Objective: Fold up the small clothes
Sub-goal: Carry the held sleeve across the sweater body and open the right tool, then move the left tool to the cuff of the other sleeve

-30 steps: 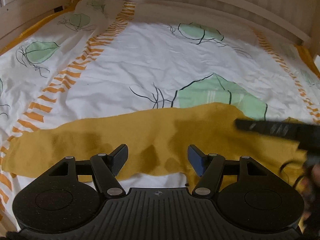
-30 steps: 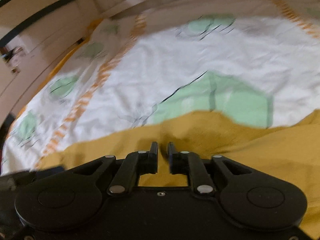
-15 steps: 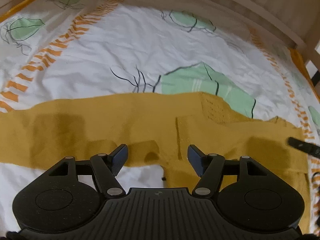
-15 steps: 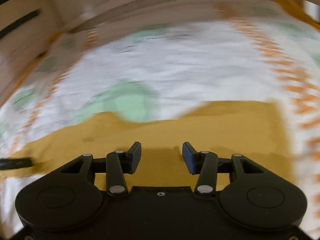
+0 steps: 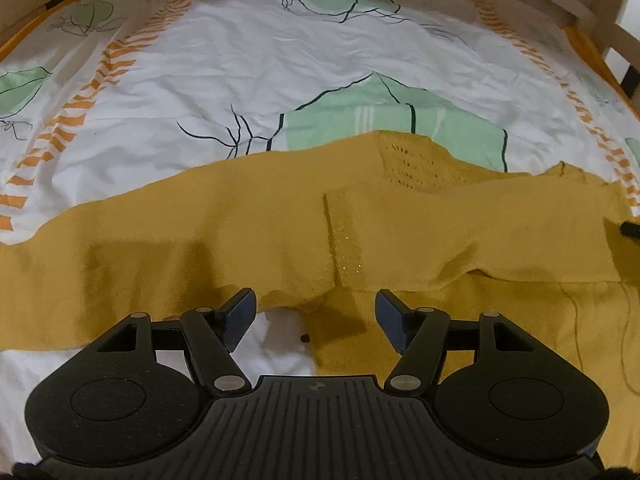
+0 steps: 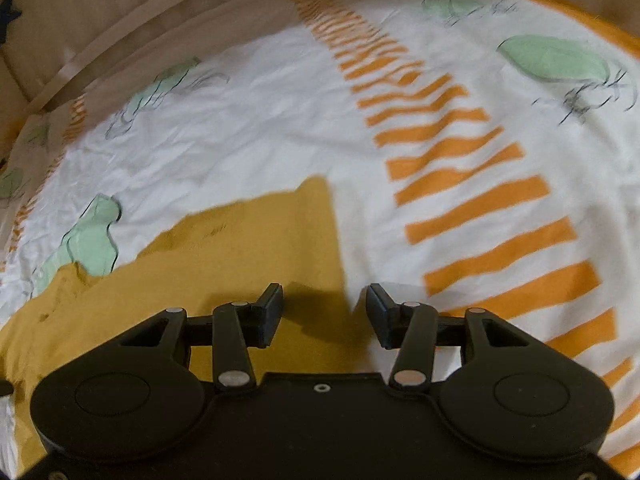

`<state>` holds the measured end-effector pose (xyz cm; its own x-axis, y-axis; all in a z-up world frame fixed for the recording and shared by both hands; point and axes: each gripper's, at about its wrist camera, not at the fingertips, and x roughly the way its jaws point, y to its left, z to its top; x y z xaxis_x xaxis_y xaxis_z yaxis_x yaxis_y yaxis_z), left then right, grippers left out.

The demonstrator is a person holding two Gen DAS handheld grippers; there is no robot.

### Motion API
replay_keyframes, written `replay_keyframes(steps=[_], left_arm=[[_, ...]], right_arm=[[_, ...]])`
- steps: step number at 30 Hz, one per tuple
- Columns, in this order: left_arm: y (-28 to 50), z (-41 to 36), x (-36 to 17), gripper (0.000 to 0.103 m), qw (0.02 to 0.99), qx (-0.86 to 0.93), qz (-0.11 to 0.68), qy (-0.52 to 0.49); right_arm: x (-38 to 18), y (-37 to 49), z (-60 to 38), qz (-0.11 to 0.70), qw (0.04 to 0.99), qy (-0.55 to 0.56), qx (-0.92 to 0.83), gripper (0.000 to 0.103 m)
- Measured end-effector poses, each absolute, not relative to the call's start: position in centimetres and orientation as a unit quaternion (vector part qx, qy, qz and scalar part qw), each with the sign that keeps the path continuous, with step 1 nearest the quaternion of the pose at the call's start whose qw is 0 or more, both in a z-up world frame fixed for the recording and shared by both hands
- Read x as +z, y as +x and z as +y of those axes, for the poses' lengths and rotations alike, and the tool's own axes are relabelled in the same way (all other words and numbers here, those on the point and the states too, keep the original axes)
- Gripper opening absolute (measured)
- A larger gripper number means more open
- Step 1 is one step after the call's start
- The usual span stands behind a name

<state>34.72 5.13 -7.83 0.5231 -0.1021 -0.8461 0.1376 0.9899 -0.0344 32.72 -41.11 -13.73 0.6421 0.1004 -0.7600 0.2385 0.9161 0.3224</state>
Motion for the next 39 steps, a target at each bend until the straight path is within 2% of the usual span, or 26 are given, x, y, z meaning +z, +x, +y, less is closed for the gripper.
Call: replay_keyframes(steps=[1, 2, 7, 10, 12, 13, 14, 16, 19, 20, 24, 29, 30, 32, 33, 36, 39], left_arm=[[34.7, 5.2, -7.8, 0.064, 0.873, -0.067, 0.483, 0.017], [34.8, 5.3, -7.7, 0.064, 0.874, -0.065, 0.481, 0.015], [34.9, 5.5, -7.4, 0.064, 0.878, -0.055, 0.474, 0.020], [34.9, 5.2, -7.5, 0.064, 0.880, -0.048, 0.471, 0.036], [35.0, 5.1, -7.7, 0.064, 0.878, -0.049, 0.474, 0.041], [35.0, 5.2, -7.7, 0.064, 0.878, -0.050, 0.474, 0.041], [35.0, 5.2, -7.7, 0.064, 0.878, -0.050, 0.474, 0.039], [35.0, 5.2, -7.8, 0.064, 0.878, -0.049, 0.474, 0.038], [35.0, 5.2, -7.9, 0.064, 0.878, -0.049, 0.475, 0.038], [34.9, 5.2, -7.9, 0.064, 0.877, -0.048, 0.476, 0.039], [34.8, 5.7, -7.7, 0.064, 0.878, -0.047, 0.475, 0.035], [34.5, 8.2, -6.8, 0.064, 0.891, -0.016, 0.454, 0.031], [34.4, 8.9, -6.6, 0.064, 0.893, -0.011, 0.450, 0.023], [34.1, 10.9, -6.3, 0.064, 0.895, -0.010, 0.446, -0.014], [34.1, 11.9, -6.2, 0.064, 0.894, -0.010, 0.446, -0.036], [33.5, 15.4, -6.1, 0.064, 0.890, 0.004, 0.444, -0.106], [33.0, 18.5, -5.8, 0.064, 0.889, 0.030, 0.436, -0.134]], right_arm=[[-14.0, 32.7, -40.9, 0.423, 0.883, 0.200, -0.032, 0.018], [-13.8, 32.7, -40.4, 0.429, 0.883, 0.189, -0.030, 0.013], [-12.3, 32.9, -40.9, 0.437, 0.887, 0.129, -0.073, 0.009], [-13.1, 32.9, -42.5, 0.449, 0.877, 0.148, -0.085, 0.009], [-13.1, 32.4, -42.9, 0.440, 0.880, 0.165, -0.071, 0.011], [-13.0, 32.1, -43.1, 0.434, 0.881, 0.174, -0.072, 0.020], [-12.8, 31.7, -43.3, 0.427, 0.882, 0.185, -0.075, 0.026], [-12.2, 31.1, -43.4, 0.412, 0.886, 0.199, -0.074, 0.031], [-11.5, 30.3, -42.7, 0.403, 0.894, 0.189, -0.061, 0.049], [-11.7, 30.3, -42.5, 0.407, 0.892, 0.187, -0.058, 0.051], [-13.8, 29.5, -41.9, 0.447, 0.877, 0.167, -0.059, 0.051], [-12.3, 27.4, -41.3, 0.421, 0.889, 0.166, -0.066, 0.053], [-11.6, 27.0, -40.9, 0.411, 0.896, 0.157, -0.063, 0.054], [-10.5, 26.2, -40.2, 0.395, 0.905, 0.145, -0.056, 0.066], [-9.9, 25.8, -39.6, 0.389, 0.909, 0.141, -0.045, 0.068], [-8.9, 25.4, -37.7, 0.383, 0.914, 0.134, -0.010, 0.070], [-8.2, 25.2, -35.7, 0.379, 0.914, 0.144, 0.022, 0.072]])
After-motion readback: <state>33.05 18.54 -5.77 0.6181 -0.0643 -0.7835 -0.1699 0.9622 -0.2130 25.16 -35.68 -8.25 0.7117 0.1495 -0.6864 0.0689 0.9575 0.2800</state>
